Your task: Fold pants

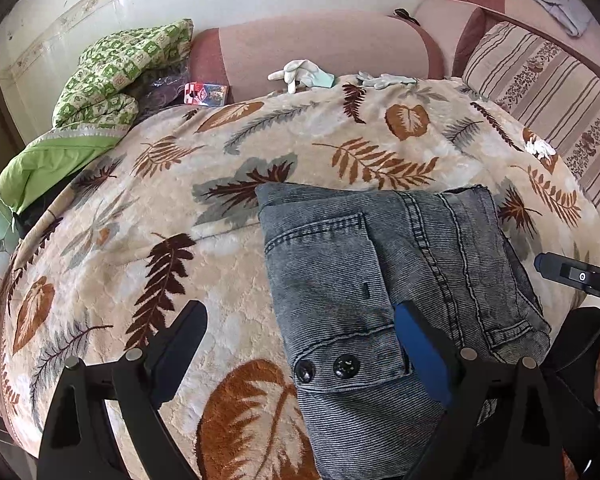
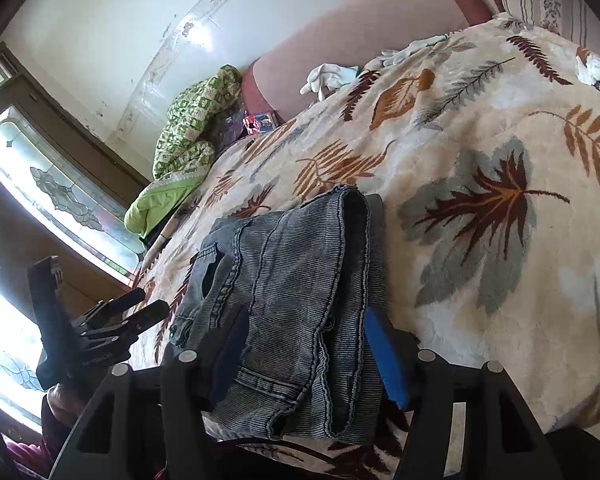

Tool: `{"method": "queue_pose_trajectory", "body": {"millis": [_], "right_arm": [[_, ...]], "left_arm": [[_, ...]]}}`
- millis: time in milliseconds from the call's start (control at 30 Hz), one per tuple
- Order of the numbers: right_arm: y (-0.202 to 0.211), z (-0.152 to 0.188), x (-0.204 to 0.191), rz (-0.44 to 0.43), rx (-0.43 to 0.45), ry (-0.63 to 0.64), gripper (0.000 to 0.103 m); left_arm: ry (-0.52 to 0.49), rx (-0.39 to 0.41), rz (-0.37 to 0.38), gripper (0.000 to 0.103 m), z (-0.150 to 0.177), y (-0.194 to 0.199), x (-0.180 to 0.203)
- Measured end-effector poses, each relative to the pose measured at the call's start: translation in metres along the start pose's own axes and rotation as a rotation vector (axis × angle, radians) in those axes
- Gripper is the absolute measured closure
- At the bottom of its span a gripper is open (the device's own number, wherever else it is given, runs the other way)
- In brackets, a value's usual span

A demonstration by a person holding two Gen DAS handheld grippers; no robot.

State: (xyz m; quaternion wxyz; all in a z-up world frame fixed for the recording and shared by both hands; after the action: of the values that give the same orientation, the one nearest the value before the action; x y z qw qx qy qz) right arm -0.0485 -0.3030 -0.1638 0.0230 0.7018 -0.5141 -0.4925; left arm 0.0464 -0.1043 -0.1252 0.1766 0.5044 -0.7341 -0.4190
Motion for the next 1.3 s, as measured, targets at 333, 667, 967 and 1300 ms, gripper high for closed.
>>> {"method": "queue_pose_trajectory", "body": {"millis": [333, 667, 967, 1300], "right_arm": [[-0.039, -0.02, -0.026, -0.084, -0.08, -0.053, 0.039], [-0.102, -0.042, -0.007, -0.073, -0.169, -0.185, 0.037], [-0.084, -0.041, -0.004, -0.135, -0.131, -0.191, 0.037], [-0.037, -0.021, -0.008, -0.223, -0.09, -0.201, 0.037]], "left_arm": [[-0.043, -0.118, 0.098, 0.007, 0.037, -0.021, 0.03], [0.035, -0.147, 0.172, 0.0, 0.051, -0.046, 0.028], [-0.009, -0.13, 0.113, 0.0, 0.035, -0.024, 0.027], [-0.019, -0.003, -0.002, 0.0, 0.009, 0.008, -0.011]]}}
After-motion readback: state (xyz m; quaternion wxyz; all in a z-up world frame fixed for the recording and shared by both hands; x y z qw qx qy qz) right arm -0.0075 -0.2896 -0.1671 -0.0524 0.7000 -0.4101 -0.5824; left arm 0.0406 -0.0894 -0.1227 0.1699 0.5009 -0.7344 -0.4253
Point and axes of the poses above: each gripper's, at about its wrist camera, not at the fingertips, and y roughly against the way its jaws point, x to its right, z to its underside, the point moved 6 cm from there along -y, roughly the way its jaws point, and after that the axes turned 6 degrees about -z, right-handed, at the moved point
